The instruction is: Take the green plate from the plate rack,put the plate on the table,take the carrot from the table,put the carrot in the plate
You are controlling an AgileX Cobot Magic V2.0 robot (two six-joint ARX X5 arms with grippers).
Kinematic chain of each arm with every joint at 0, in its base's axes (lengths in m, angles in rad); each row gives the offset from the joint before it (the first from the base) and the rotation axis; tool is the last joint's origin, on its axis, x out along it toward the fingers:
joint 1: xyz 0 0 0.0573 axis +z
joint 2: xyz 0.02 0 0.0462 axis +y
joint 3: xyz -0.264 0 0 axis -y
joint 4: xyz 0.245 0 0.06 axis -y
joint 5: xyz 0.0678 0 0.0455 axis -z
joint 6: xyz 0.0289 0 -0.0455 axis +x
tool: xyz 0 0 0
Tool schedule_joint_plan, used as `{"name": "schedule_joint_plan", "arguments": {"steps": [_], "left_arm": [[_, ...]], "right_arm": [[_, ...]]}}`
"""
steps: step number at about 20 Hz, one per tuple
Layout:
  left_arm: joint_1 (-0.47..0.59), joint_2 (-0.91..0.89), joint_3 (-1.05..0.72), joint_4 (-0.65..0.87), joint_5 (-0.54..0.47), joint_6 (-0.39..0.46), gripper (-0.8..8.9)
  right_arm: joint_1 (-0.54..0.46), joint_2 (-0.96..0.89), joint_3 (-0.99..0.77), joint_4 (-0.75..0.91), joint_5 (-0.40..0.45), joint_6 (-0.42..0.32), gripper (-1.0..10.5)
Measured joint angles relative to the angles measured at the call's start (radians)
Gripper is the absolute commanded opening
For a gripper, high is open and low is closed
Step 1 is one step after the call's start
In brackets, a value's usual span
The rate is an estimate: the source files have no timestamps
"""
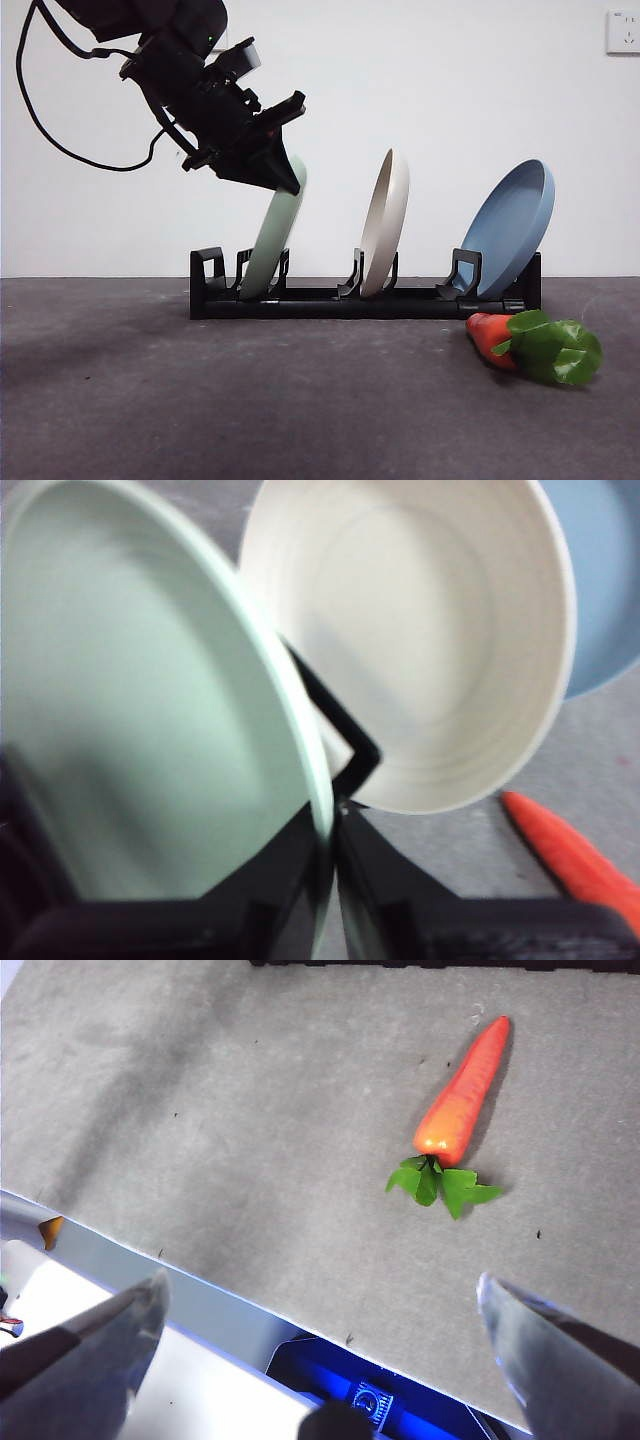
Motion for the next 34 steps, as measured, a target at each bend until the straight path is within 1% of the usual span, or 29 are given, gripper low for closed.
{"name": "schedule_joint_plan", "arguments": {"steps": [7,11,13,19,22,24,25,26,29,31,34], "left_arm": [[-0.004,0.0,0.0,0.01,0.001,-0.003,-0.08],[-0.004,-0.004,0.019,-0.007,0.004,-0.021,-0.08],[-0.004,-0.01,0.071,-0.048,0.024,-0.027,-0.08],[-0.004,-0.068,0.27,-0.246,0.026,-0.027,-0.08],[-0.004,-0.124,0.312,-0.352,0.026,-0.024,-0.08],[-0.02,-0.198,0.312,-0.472,0.014,0.008,-0.07],[-0.037,-0.241,0.312,-0.545,-0.001,0.038,-0.06],[-0.064,-0.283,0.313,-0.615,-0.039,0.076,-0.06],[-0.193,-0.387,0.315,-0.764,-0.247,0.185,-0.06],[-0.286,-0.419,0.32,-0.827,-0.344,0.226,-0.06],[-0.413,-0.417,0.3,-0.927,-0.488,0.267,-0.06]], "right_arm": [[0.0,0.0,0.0,0.0,0.0,0.0,6.9],[0.0,0.0,0.0,0.0,0.0,0.0,6.9],[0.0,0.0,0.0,0.0,0.0,0.0,6.9],[0.0,0.0,0.0,0.0,0.0,0.0,6.9],[0.0,0.0,0.0,0.0,0.0,0.0,6.9],[0.0,0.0,0.0,0.0,0.0,0.0,6.9],[0.0,0.0,0.0,0.0,0.0,0.0,6.9],[0.0,0.0,0.0,0.0,0.0,0.0,6.9],[0.0,0.0,0.0,0.0,0.0,0.0,6.9],[0.0,0.0,0.0,0.0,0.0,0.0,6.9],[0.0,0.0,0.0,0.0,0.0,0.0,6.9]]}}
